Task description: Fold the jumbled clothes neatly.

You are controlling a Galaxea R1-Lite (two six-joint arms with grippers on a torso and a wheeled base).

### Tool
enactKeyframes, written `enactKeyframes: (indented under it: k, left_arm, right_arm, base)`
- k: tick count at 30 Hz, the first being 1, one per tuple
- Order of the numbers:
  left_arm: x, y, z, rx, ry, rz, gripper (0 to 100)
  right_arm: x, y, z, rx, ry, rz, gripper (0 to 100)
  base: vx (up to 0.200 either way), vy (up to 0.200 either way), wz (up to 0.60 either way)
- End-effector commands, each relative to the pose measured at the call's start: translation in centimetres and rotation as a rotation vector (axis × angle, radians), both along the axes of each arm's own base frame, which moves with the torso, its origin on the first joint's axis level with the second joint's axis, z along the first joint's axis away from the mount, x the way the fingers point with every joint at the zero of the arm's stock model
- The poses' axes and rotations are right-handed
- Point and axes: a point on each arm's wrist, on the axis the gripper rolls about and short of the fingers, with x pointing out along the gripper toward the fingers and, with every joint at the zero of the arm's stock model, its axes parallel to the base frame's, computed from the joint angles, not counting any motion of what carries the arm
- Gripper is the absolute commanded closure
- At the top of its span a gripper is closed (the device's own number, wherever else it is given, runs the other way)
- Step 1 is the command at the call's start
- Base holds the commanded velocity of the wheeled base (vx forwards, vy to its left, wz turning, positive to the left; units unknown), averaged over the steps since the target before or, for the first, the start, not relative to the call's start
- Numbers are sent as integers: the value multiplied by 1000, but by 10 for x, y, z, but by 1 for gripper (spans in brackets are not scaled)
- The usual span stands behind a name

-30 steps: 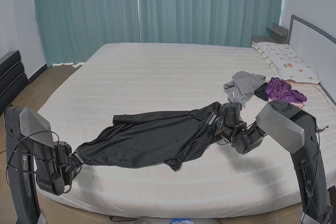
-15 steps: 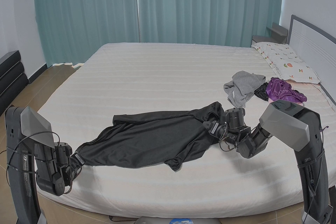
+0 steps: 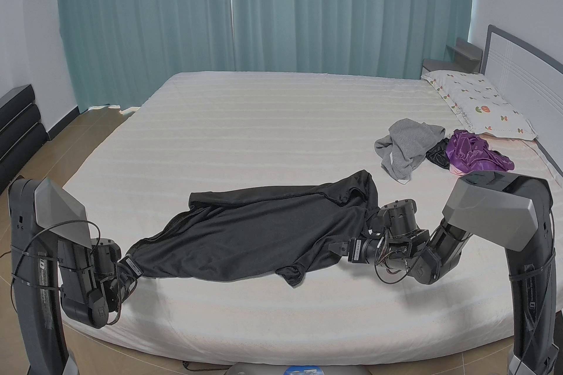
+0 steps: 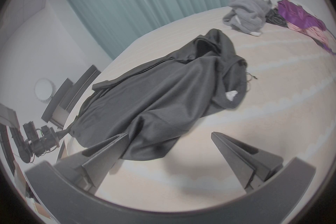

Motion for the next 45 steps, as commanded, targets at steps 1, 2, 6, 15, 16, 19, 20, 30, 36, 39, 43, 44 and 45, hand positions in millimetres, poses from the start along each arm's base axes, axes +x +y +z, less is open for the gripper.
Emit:
enactKeyframes:
  k: [1,2,6,15,16,19,20,30,36,39,43,44,45]
  left_arm:
    - [1,0,1,0,-14,0,100]
    - [1,0,1,1,-16,1,100]
    - [1,0,2,1,-17,3,100]
    - [1,1,2,0,-17,3,100]
    - [1,1,2,0,-19,3,100]
    - [2,0,2,0,-19,1,100]
    - [2,0,2,2,-20,1,100]
    - [2,1,3,0,-23,3,100]
    - [2,1,2,0,-22,3,100]
    - [2,1,2,0,-22,3,100]
    - [2,1,2,1,-20,2,100]
    - [2,1,2,2,-20,2,100]
    - [1,1,2,1,-20,2,100]
  right_arm:
    - [1,5,6,3,-17,30,0]
    - [1,11,6,-7,-2,74,0]
    - [5,23,12,-16,-9,110,0]
    - [0,50,-10,-125,-2,142,0]
    - [0,50,-10,-131,1,137,0]
    - [0,50,-10,-147,-8,120,0]
    - [1,50,-10,-152,-13,111,0]
    - [-4,38,-3,-159,-19,71,0]
    - [-3,38,-6,-168,-9,63,0]
    - [-3,39,-11,-179,9,69,0]
    - [2,44,-11,-168,-2,66,100]
    - [2,44,-10,-170,-5,62,100]
    - [1,44,-8,-170,-7,61,100]
  base:
    - [0,0,0]
    - [0,0,0]
    - [0,0,0]
    - [0,0,0]
    - [0,0,0]
    - [0,0,0]
    - [0,0,0]
    - [0,0,0]
    - [0,0,0]
    - [0,0,0]
    - [0,0,0]
    - [0,0,0]
    - [0,0,0]
